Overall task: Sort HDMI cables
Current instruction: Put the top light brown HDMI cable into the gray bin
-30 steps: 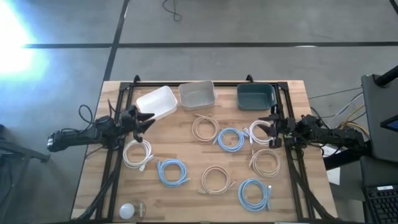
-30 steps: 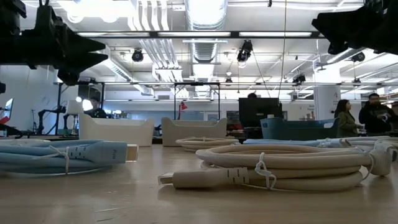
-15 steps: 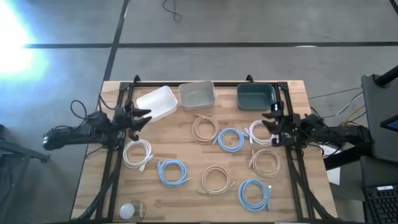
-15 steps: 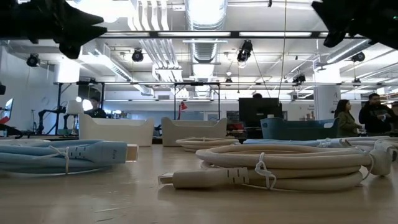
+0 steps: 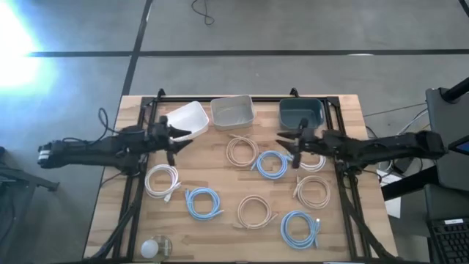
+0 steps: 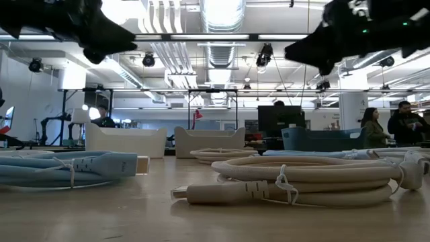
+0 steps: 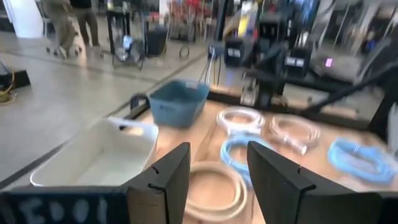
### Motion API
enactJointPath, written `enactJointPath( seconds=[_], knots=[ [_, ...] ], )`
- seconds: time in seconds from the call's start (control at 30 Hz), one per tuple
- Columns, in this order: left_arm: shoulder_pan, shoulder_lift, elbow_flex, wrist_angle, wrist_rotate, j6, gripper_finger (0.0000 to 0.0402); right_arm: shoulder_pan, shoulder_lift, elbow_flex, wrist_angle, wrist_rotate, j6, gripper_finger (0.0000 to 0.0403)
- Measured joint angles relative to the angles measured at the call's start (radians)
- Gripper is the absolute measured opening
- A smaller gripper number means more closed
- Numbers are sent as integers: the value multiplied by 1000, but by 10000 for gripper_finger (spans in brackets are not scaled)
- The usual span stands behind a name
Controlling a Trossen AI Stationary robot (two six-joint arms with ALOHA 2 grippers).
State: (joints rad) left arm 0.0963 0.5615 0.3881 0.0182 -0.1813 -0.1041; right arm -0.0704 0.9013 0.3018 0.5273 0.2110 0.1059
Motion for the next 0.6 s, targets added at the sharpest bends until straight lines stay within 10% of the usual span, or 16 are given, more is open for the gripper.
enactJointPath(
  seconds=[0.37,0.6],
  knots=[
    [0,209,11,82,-6,1,165,0,472,262,-20,-2,-124,123],
    [0,249,15,85,8,-10,165,0,645,492,-352,-2,-150,132]
  ],
)
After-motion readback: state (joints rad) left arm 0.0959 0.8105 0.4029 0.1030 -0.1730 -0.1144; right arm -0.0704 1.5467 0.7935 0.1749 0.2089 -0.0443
